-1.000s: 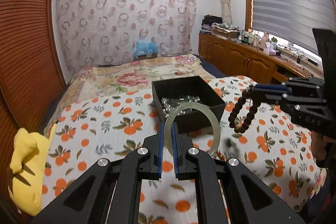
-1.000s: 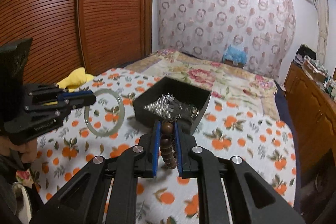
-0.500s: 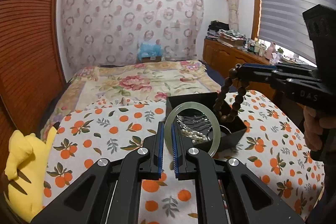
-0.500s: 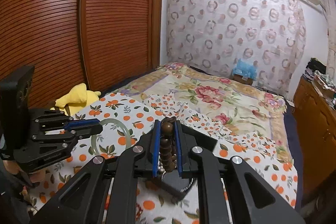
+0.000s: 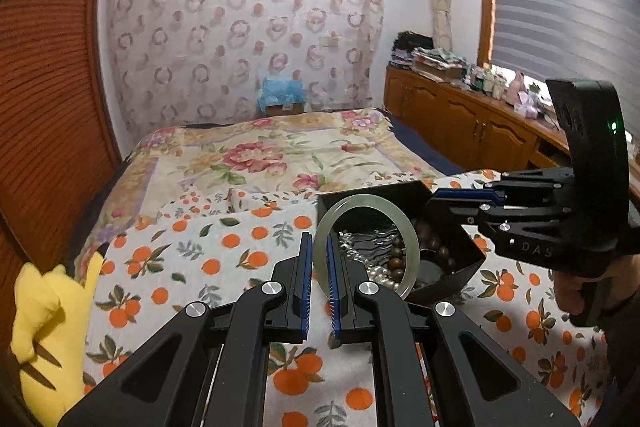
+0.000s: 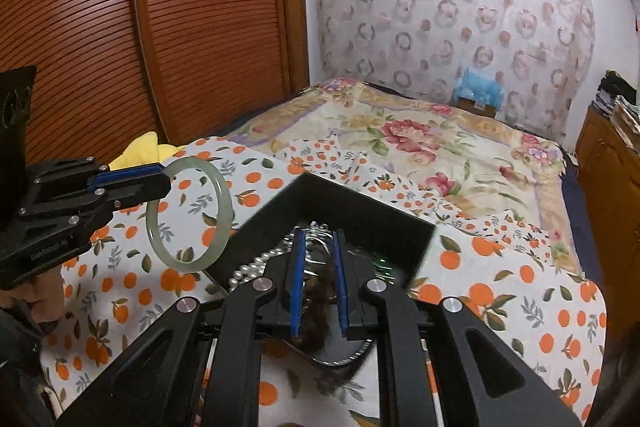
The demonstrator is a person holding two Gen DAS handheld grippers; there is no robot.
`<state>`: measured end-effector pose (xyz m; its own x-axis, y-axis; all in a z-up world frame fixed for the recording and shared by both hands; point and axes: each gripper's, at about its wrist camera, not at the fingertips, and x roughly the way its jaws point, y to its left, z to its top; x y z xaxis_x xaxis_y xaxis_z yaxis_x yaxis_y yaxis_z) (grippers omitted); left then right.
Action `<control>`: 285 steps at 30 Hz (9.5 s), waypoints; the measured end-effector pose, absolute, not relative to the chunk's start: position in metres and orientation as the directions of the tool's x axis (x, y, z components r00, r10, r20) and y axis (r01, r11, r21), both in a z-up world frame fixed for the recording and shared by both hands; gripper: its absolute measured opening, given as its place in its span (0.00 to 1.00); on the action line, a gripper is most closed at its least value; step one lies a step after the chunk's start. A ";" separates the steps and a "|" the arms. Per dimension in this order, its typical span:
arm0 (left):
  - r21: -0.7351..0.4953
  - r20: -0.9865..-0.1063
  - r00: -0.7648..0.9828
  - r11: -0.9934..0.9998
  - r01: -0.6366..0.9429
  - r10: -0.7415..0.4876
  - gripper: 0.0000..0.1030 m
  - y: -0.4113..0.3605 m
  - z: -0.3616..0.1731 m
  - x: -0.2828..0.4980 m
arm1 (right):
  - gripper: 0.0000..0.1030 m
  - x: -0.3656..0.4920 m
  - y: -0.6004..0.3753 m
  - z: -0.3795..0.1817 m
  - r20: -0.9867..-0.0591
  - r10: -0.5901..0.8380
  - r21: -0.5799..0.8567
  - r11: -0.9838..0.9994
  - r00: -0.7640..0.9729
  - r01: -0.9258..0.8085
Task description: Organize jewelry
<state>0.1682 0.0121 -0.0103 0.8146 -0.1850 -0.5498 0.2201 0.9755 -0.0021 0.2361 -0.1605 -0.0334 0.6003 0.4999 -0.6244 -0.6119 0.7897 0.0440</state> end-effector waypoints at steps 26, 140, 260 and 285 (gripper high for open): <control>0.072 -0.662 0.721 0.940 0.335 -0.206 0.06 -0.051 -0.047 0.225 | 0.15 0.225 -0.220 -0.049 -0.630 0.460 0.090 0.844 0.626 -0.529; -0.017 -0.597 0.771 0.964 0.267 -0.224 0.02 -0.001 -0.032 0.054 | 0.29 0.130 -0.142 -0.112 -0.764 0.401 -0.010 0.775 0.504 -0.632; 0.007 -0.541 0.838 0.996 0.090 -0.072 0.93 -0.013 -0.002 0.100 | 0.98 0.140 -0.241 -0.017 -0.467 0.298 0.089 0.953 0.832 -0.291; 0.012 -0.526 0.850 1.000 0.028 -0.017 0.93 0.002 0.005 0.048 | 0.98 0.074 -0.247 -0.017 -0.448 0.284 0.105 0.958 0.848 -0.266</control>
<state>0.0483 0.0018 0.0050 0.8503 -0.0171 -0.5261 0.0278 0.9995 0.0124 0.0739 -0.2469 -0.0173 0.8479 0.2842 -0.4475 -0.2656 0.9583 0.1054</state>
